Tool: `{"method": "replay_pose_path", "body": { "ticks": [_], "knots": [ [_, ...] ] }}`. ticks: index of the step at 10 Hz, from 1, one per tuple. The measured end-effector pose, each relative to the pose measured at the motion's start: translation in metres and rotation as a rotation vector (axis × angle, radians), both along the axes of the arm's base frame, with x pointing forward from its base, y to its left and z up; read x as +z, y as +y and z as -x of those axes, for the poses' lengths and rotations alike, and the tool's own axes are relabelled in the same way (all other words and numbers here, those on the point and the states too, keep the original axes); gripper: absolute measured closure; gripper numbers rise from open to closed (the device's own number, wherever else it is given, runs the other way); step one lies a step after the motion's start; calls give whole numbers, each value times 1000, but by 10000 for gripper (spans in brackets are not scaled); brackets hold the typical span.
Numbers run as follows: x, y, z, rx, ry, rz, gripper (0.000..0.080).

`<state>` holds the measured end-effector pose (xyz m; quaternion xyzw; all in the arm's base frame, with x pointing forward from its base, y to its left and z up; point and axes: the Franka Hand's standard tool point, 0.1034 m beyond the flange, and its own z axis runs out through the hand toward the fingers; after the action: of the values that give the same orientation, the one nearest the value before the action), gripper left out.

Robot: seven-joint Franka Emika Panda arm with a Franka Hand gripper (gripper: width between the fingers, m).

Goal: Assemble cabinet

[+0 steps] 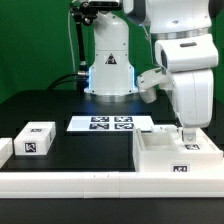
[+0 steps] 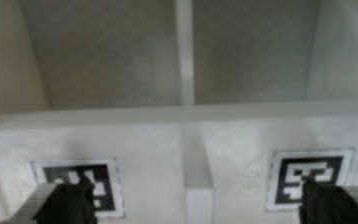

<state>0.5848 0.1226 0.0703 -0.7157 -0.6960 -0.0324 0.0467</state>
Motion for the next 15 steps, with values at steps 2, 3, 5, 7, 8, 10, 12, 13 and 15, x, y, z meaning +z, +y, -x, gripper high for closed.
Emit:
{"method": "replay_pose_path", "body": {
  "ticks": [2, 3, 5, 7, 8, 10, 12, 13, 15],
  "knots": [
    [13, 1, 4, 3, -12, 10, 158],
    [14, 3, 8, -14, -9, 12, 152],
    [12, 3, 8, -14, -7, 11, 151],
    [11, 2, 9, -15, -6, 11, 151],
    [11, 2, 9, -15, -5, 11, 151],
    [11, 4, 18, -49, -8, 12, 151],
    [8, 2, 54, -39, -16, 24, 151],
    [5, -1, 75, -31, -30, 25, 151],
    [2, -5, 88, -42, -18, 32, 151]
  ]
}}
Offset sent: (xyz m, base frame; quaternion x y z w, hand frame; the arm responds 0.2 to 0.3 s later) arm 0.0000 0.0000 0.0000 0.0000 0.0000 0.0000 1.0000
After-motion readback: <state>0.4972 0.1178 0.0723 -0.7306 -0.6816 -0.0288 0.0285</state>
